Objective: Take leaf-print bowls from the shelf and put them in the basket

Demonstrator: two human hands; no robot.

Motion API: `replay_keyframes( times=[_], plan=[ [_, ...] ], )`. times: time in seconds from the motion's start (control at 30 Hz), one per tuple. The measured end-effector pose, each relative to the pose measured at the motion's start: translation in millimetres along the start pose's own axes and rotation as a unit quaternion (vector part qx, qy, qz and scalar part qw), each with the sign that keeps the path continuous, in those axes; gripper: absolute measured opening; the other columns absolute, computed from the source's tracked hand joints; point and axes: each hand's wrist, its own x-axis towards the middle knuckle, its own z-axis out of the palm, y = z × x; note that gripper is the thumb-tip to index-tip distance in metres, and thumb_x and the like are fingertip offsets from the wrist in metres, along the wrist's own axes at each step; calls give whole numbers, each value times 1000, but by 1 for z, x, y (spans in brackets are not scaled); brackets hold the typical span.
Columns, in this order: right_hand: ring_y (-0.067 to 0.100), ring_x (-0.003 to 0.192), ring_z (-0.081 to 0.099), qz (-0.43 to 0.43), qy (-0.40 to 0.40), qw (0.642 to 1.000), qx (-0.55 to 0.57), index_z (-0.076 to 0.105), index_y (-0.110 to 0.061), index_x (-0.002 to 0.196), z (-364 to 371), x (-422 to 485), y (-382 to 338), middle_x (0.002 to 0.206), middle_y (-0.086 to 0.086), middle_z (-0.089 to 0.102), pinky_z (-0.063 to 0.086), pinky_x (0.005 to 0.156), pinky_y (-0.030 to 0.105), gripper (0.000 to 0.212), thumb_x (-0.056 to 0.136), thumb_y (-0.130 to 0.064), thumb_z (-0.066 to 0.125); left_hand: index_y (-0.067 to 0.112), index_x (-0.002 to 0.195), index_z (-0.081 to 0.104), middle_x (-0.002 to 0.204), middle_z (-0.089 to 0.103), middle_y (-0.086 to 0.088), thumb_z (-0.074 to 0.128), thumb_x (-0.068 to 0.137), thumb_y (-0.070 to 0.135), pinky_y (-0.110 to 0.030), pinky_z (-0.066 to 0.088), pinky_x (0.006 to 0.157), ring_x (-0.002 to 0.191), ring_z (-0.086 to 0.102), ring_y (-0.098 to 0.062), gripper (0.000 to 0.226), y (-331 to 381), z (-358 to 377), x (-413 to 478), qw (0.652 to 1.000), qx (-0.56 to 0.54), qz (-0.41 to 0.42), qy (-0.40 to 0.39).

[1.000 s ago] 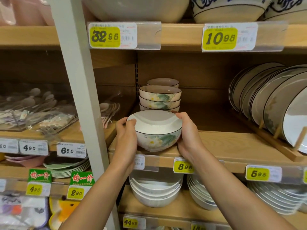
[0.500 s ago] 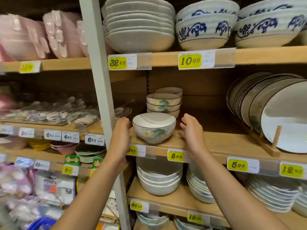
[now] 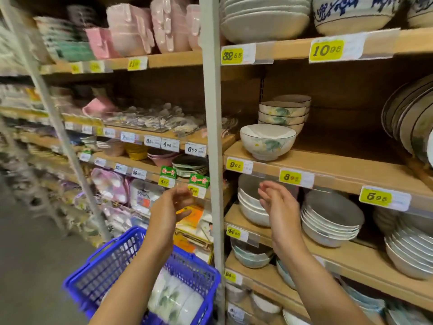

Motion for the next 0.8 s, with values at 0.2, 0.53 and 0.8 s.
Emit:
replay_keyframes(
  times=[0.2, 0.53, 0.8],
  plan=[
    [11, 97, 69, 69, -50, 996, 6, 70, -18, 91, 54, -43, 43, 97, 1, 73, 50, 83, 22, 28, 97, -8, 45, 12, 93, 69, 93, 75, -6, 38, 98, 21, -31, 54, 75, 85, 70, -18, 33, -16, -94, 8, 999, 6, -27, 32],
    [22, 86, 68, 213, -71, 972, -65, 68, -9, 90, 180, -120, 158, 93, 12, 71, 54, 77, 30, 25, 99, -8, 44, 2, 97, 66, 90, 68, -10, 45, 99, 11, -24, 46, 66, 77, 59, -20, 22, -63, -270, 38, 985, 139, -100, 26],
    [21, 59, 47, 369, -94, 908, -178, 51, 3, 72, 238, -161, 256, 68, 12, 49, 32, 51, 25, 23, 94, -2, 44, 10, 86, 58, 77, 59, -3, 44, 97, 14, -24, 37, 56, 61, 50, -14, 18, -124, -344, 79, 943, 230, -231, -71]
  ],
)
